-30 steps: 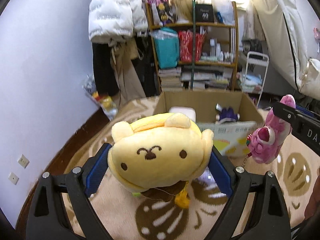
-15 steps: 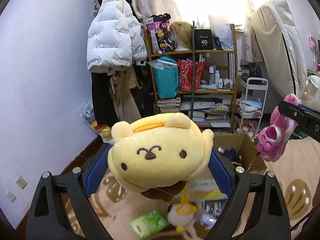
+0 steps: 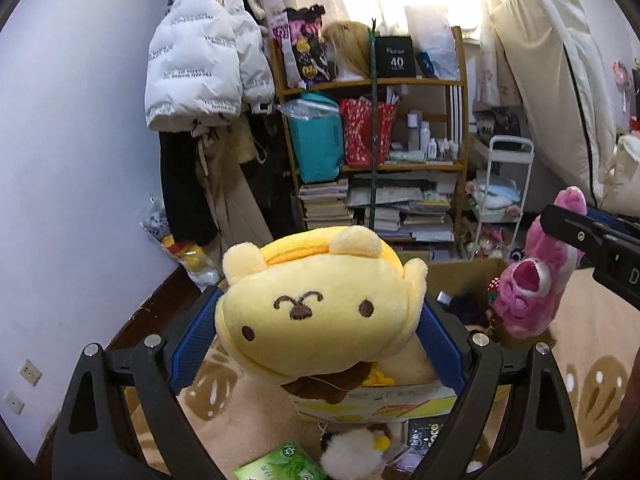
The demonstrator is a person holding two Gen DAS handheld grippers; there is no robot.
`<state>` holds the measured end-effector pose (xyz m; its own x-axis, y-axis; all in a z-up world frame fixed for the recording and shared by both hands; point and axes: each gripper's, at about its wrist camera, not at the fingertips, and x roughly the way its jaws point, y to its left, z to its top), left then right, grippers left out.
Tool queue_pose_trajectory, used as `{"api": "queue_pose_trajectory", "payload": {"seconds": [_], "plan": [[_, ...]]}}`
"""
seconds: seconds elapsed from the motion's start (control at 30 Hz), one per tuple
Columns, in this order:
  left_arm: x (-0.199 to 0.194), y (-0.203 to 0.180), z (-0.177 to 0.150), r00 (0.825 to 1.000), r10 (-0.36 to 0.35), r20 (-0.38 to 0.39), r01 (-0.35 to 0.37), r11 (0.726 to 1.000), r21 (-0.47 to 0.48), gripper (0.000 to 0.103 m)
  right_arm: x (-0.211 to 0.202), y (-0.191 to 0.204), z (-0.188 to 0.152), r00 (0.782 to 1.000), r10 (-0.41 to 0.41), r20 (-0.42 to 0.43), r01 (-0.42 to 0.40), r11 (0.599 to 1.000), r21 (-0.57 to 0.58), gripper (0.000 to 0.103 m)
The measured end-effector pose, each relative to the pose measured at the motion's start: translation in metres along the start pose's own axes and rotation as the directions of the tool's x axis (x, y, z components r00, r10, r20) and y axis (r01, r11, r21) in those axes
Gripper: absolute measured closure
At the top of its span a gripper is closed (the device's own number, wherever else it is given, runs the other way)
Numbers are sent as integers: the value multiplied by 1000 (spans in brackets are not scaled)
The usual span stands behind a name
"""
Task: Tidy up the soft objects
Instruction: 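Carry both bears over the box and open both tools to drop them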
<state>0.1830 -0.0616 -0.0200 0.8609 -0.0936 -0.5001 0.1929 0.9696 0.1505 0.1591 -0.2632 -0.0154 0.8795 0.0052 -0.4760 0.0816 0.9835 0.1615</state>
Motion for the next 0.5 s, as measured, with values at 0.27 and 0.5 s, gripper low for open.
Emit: {"api": "queue_pose_trajectory", "payload": {"seconds": [0.27, 0.5], "plan": [[18, -11, -10, 999, -43, -32, 44, 999, 27, 11, 24, -17, -16, 995, 62, -77, -54, 994, 99, 46], [25, -13, -13, 996, -61, -61, 63, 998, 21, 7, 32, -31, -23, 988, 101, -118, -79, 981, 178, 37]]}}
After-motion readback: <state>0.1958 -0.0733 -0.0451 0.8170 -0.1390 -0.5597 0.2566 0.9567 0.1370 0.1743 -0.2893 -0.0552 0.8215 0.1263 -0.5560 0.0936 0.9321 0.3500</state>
